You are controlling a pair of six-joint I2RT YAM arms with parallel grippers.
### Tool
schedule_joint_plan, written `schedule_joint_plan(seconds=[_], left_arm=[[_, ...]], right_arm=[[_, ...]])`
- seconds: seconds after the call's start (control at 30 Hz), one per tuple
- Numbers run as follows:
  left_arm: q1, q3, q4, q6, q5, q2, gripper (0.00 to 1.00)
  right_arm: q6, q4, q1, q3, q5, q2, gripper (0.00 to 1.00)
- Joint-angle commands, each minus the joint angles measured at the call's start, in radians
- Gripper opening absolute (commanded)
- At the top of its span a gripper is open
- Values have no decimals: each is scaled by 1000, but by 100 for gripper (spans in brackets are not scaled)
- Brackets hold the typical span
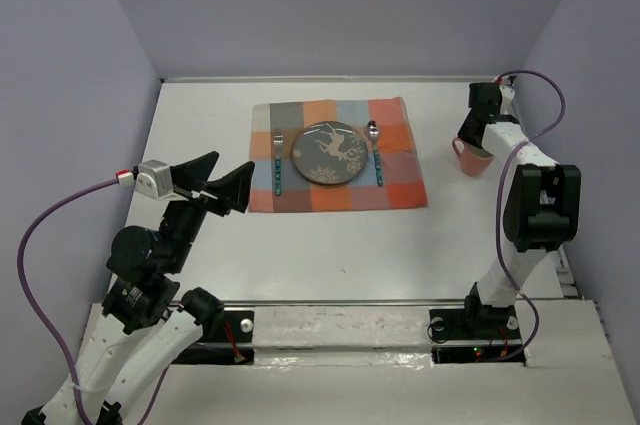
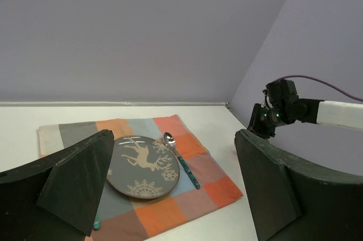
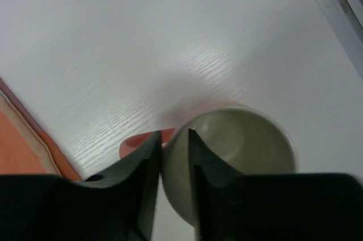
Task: Set the dinner table for one person
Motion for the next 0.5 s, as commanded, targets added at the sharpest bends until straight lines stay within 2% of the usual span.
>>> schedule_joint_plan(seconds=[0.0, 0.03, 0.07, 0.2, 0.27, 0.47], left_arm=[[-2, -4, 56, 4, 8, 0, 99], [-2, -4, 56, 4, 7, 2, 99], [-2, -3, 54, 4, 7, 5, 99], [0, -3, 54, 4, 7, 9, 99], [1, -3, 54, 6, 8, 14, 99], [4, -4, 54, 9, 7, 29, 99]], right_arm=[[-18, 33, -7, 67, 10, 14, 19], [-18, 33, -7, 74, 15, 4, 12], [-21, 33, -7, 77, 16, -3, 0], [-89, 41, 20, 94, 35, -66, 0], [-131, 65, 80, 113, 39, -95, 0], [-266, 92, 195, 322, -65, -28, 0]])
